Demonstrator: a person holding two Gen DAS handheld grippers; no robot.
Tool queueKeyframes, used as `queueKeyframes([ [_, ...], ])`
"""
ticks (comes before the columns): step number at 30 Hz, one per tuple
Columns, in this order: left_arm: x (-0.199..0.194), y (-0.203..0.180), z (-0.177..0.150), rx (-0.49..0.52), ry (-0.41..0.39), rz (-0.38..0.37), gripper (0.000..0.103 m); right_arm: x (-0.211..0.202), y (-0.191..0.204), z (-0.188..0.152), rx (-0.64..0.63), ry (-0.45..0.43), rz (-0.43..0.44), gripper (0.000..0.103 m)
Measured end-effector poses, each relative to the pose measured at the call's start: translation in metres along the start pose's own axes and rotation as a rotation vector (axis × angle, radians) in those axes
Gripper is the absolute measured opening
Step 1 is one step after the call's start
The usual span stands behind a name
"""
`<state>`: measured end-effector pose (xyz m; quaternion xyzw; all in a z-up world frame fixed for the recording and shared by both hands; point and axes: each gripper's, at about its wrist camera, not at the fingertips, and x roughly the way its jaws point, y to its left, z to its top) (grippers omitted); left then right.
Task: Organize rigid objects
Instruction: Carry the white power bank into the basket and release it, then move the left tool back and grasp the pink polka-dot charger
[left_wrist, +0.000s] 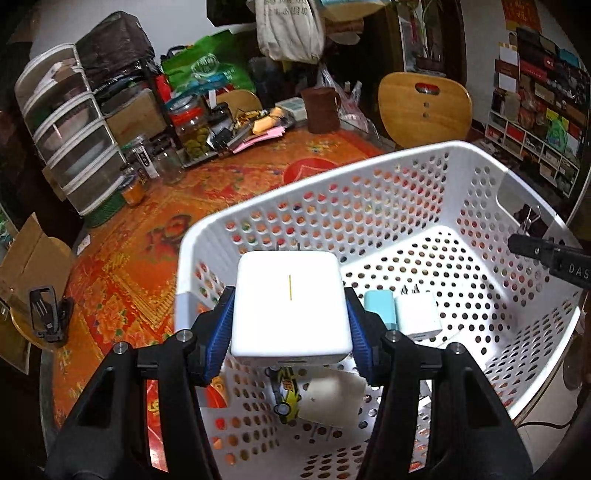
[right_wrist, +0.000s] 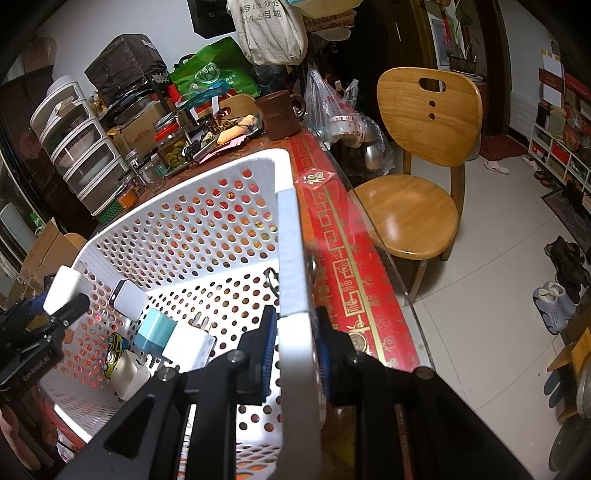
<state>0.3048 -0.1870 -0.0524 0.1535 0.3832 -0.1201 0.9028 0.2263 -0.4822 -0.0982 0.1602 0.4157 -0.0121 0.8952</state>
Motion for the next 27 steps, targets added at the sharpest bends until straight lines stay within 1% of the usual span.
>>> queueKeyframes([
  [7, 0.008, -0.004, 0.0, 0.003, 0.036, -0.011, 0.053, 0.0, 0.0, 0.0, 0.0, 0.0, 0.0, 0.02],
  [14, 0.012, -0.006, -0.002, 0.015, 0.058, -0.026, 0.054, 0.0, 0.0, 0.0, -0.002, 0.002, -0.003, 0.02],
  [16, 0.011, -0.008, -0.002, 0.021, 0.054, -0.029, 0.055, 0.0, 0.0, 0.0, -0.002, 0.002, -0.004, 0.02],
  [17, 0.011, -0.009, -0.002, 0.024, 0.051, -0.025, 0.059, 0.0, 0.001, 0.0, -0.002, 0.002, -0.005, 0.02],
  [18, 0.01, -0.008, -0.002, 0.024, 0.048, -0.037, 0.066, 0.0, 0.001, 0.0, -0.002, 0.004, -0.005, 0.02],
  [19, 0.009, -0.009, -0.002, 0.026, 0.041, -0.044, 0.07, 0.0, 0.001, 0.001, -0.002, 0.005, -0.005, 0.02],
  [20, 0.006, -0.009, -0.002, 0.026, 0.028, -0.049, 0.078, 0.0, 0.001, 0.001, -0.002, 0.004, -0.007, 0.02],
  [21, 0.002, -0.008, -0.002, 0.028, 0.006, -0.043, 0.083, 0.001, 0.001, 0.001, -0.003, 0.006, -0.009, 0.02],
  [23, -0.011, -0.002, -0.004, 0.028, -0.041, -0.021, 0.086, 0.001, 0.001, 0.001, -0.005, 0.007, -0.01, 0.02],
  [25, -0.024, 0.012, -0.006, 0.006, -0.081, -0.019, 0.089, 0.001, 0.001, 0.001, -0.005, 0.007, -0.013, 0.02],
  [27, -0.042, 0.039, -0.009, -0.049, -0.13, -0.011, 0.097, 0.001, 0.001, 0.002, -0.005, 0.008, -0.013, 0.02],
])
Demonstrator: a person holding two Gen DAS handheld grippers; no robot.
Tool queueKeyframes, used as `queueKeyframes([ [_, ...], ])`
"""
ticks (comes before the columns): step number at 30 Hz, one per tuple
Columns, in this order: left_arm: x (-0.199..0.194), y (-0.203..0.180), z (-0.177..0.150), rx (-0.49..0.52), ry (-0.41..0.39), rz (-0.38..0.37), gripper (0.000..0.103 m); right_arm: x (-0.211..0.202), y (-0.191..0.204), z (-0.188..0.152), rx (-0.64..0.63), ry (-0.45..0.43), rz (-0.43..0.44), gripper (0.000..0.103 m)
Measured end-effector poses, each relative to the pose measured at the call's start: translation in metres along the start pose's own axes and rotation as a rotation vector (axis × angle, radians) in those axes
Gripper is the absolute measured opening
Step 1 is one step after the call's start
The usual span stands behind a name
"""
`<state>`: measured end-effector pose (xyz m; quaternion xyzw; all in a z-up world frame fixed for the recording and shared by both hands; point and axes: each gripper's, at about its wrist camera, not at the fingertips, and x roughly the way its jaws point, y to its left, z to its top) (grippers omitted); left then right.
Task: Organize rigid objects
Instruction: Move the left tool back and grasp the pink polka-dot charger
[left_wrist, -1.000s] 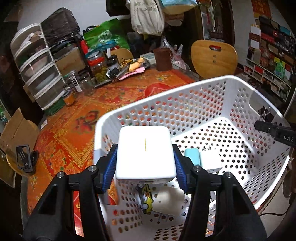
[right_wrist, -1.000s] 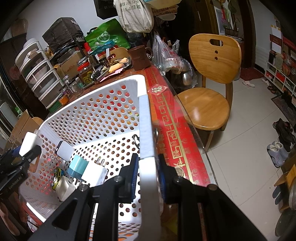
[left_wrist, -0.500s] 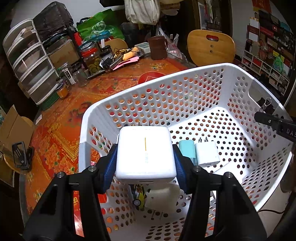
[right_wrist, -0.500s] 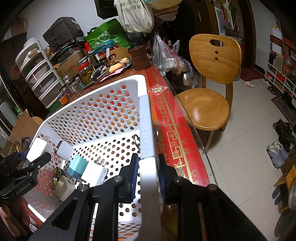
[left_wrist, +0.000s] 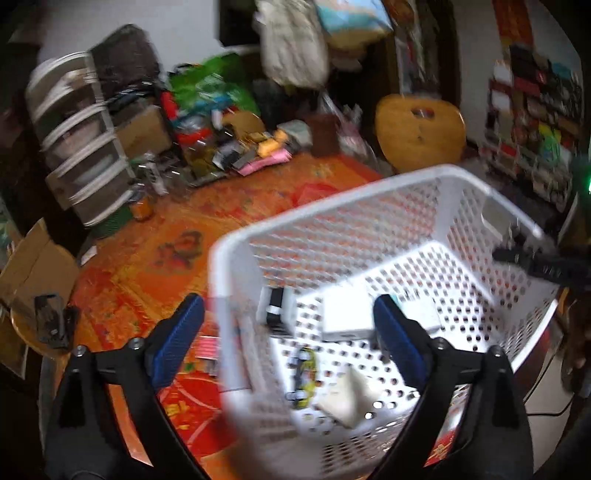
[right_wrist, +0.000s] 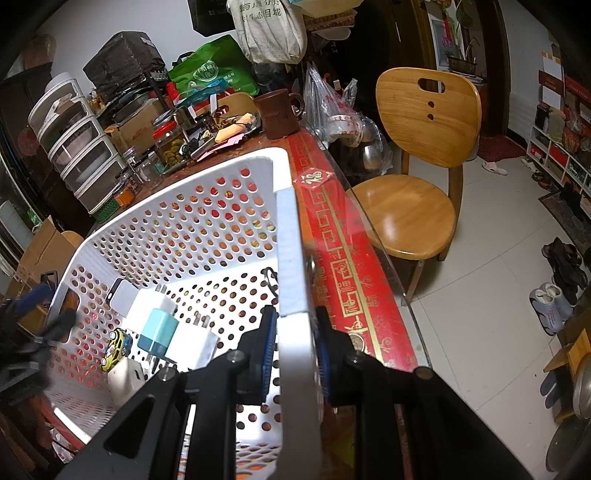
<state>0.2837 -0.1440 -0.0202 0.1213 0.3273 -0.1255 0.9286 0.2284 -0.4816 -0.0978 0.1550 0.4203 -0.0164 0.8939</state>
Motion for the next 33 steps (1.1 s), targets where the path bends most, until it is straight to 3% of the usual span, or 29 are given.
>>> queueKeyframes([
  [2, -0.017, 0.034, 0.0, -0.054, -0.052, 0.042, 0.102, 0.0, 0.001, 0.0, -0.003, 0.0, -0.004, 0.02],
  [4, -0.019, 0.064, -0.003, -0.077, -0.048, 0.105, 0.102, 0.0, 0.0, 0.0, -0.005, 0.001, -0.007, 0.02],
  [7, 0.001, 0.106, -0.014, -0.117, 0.024, 0.16, 0.102, 0.0, 0.001, 0.002, -0.006, 0.004, -0.01, 0.02],
  [11, 0.057, 0.142, -0.042, -0.184, 0.156, 0.145, 0.102, 0.001, 0.0, 0.002, -0.001, 0.004, -0.011, 0.02],
  [14, 0.098, 0.151, -0.063, -0.206, 0.232, 0.118, 0.102, 0.001, 0.0, 0.002, -0.002, 0.005, -0.01, 0.02],
  [18, 0.123, 0.139, -0.074, -0.209, 0.245, 0.066, 0.102, 0.002, 0.0, 0.002, -0.004, 0.007, -0.012, 0.02],
  [22, 0.142, 0.122, -0.079, -0.179, 0.265, 0.064, 0.098, 0.002, 0.0, 0.002, -0.005, 0.006, -0.012, 0.02],
  [25, 0.148, 0.115, -0.081, -0.169, 0.262, 0.061, 0.08, 0.002, 0.001, 0.002, -0.007, 0.008, -0.017, 0.02],
  [30, 0.155, 0.108, -0.083, -0.155, 0.242, 0.047, 0.028, 0.002, 0.002, 0.002, -0.013, 0.009, -0.024, 0.02],
  [33, 0.154, 0.103, -0.084, -0.131, 0.223, 0.066, 0.029, 0.002, 0.002, 0.002, -0.011, 0.008, -0.026, 0.02],
])
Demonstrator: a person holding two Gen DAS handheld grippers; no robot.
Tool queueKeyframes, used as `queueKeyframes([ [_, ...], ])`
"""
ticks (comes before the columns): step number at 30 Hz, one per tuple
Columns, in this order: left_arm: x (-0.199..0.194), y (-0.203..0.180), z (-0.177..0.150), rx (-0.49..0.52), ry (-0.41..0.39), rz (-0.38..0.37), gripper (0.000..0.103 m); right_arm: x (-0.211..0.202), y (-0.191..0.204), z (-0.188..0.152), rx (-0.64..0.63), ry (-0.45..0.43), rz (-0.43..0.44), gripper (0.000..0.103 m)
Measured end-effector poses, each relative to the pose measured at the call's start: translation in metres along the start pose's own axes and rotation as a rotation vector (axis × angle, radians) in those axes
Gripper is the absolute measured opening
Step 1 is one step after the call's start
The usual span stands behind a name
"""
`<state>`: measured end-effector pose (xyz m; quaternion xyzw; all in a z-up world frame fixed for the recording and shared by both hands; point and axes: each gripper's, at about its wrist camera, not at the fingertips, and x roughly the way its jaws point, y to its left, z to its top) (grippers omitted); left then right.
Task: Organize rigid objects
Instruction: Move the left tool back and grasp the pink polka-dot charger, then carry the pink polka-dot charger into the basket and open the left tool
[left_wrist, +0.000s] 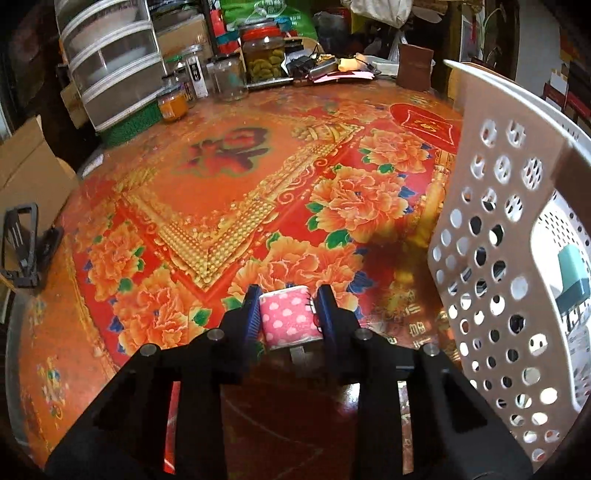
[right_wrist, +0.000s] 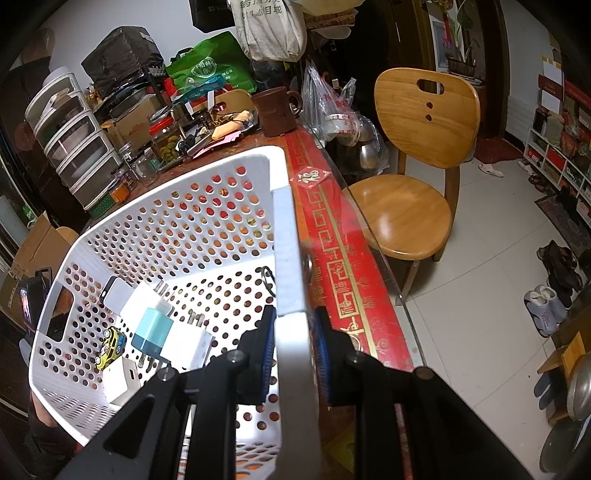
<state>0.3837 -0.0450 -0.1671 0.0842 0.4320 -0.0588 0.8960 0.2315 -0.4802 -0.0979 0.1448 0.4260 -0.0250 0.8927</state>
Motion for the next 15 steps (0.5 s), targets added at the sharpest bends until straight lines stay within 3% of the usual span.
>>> queueKeyframes([
  [4, -0.002, 0.007, -0.002, -0.027, -0.006, -0.013, 0.028, 0.0, 0.0, 0.0, -0.001, 0.0, -0.002, 0.02],
  [15, -0.037, 0.024, -0.002, -0.037, -0.06, 0.098, 0.028, 0.0, 0.001, 0.0, -0.002, 0.001, -0.003, 0.02],
])
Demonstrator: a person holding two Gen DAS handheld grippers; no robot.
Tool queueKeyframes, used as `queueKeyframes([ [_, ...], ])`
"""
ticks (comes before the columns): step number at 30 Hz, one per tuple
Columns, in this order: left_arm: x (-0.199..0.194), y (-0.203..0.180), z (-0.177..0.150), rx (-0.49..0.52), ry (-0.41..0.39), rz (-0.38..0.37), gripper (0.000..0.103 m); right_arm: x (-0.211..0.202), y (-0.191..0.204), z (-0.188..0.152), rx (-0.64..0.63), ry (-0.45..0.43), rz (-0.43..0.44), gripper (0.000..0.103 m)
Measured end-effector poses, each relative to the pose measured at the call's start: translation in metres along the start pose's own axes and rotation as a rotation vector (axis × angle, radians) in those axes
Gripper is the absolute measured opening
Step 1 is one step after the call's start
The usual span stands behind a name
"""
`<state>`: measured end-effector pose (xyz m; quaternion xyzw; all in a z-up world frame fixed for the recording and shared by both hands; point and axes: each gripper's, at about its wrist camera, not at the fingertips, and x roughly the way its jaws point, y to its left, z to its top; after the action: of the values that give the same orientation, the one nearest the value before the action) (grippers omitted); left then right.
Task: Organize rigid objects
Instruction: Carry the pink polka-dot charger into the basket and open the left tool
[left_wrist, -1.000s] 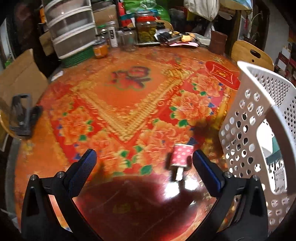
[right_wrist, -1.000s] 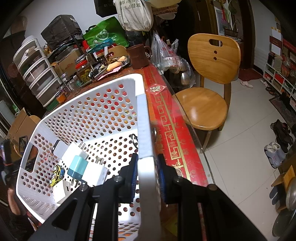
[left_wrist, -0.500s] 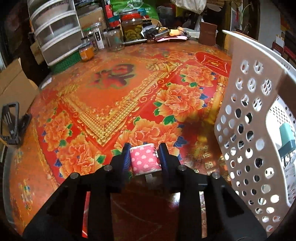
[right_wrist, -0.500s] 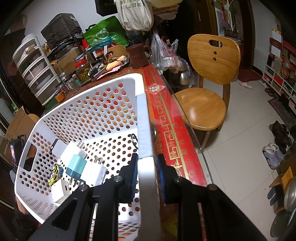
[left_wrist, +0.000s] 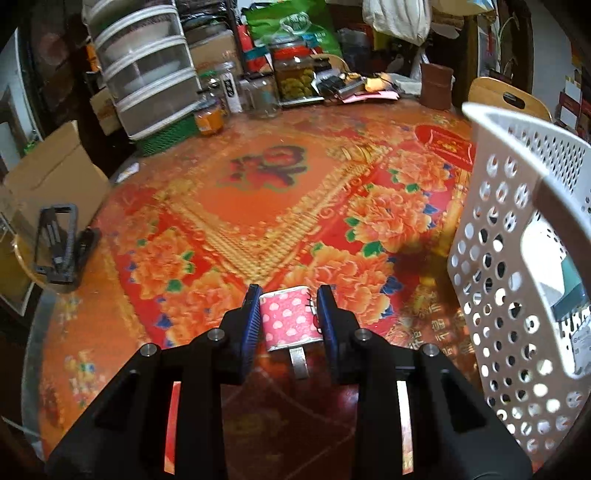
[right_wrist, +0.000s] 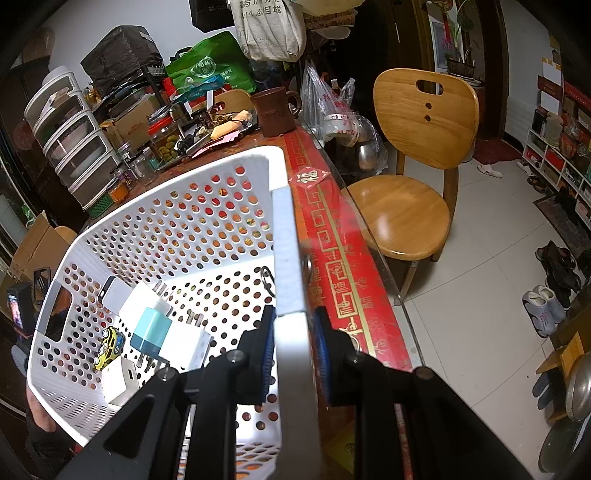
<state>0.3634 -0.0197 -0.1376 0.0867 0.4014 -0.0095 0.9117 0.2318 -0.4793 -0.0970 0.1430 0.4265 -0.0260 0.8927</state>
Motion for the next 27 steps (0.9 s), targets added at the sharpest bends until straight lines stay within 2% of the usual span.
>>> queueKeyframes([
  [8, -0.051, 0.018, 0.014, -0.03, -0.051, 0.044, 0.028, 0.0, 0.0, 0.0, 0.0, 0.0, 0.0, 0.02],
  [14, -0.098, 0.011, 0.035, -0.039, -0.102, 0.044, 0.028, 0.0, -0.001, 0.002, -0.003, -0.002, 0.007, 0.02],
  [20, -0.136, -0.03, 0.06, 0.019, -0.142, 0.025, 0.028, -0.001, -0.003, 0.002, -0.002, -0.004, 0.014, 0.02],
  [27, -0.152, -0.097, 0.072, 0.115, -0.149, -0.028, 0.028, -0.001, -0.003, 0.002, -0.002, -0.005, 0.018, 0.02],
])
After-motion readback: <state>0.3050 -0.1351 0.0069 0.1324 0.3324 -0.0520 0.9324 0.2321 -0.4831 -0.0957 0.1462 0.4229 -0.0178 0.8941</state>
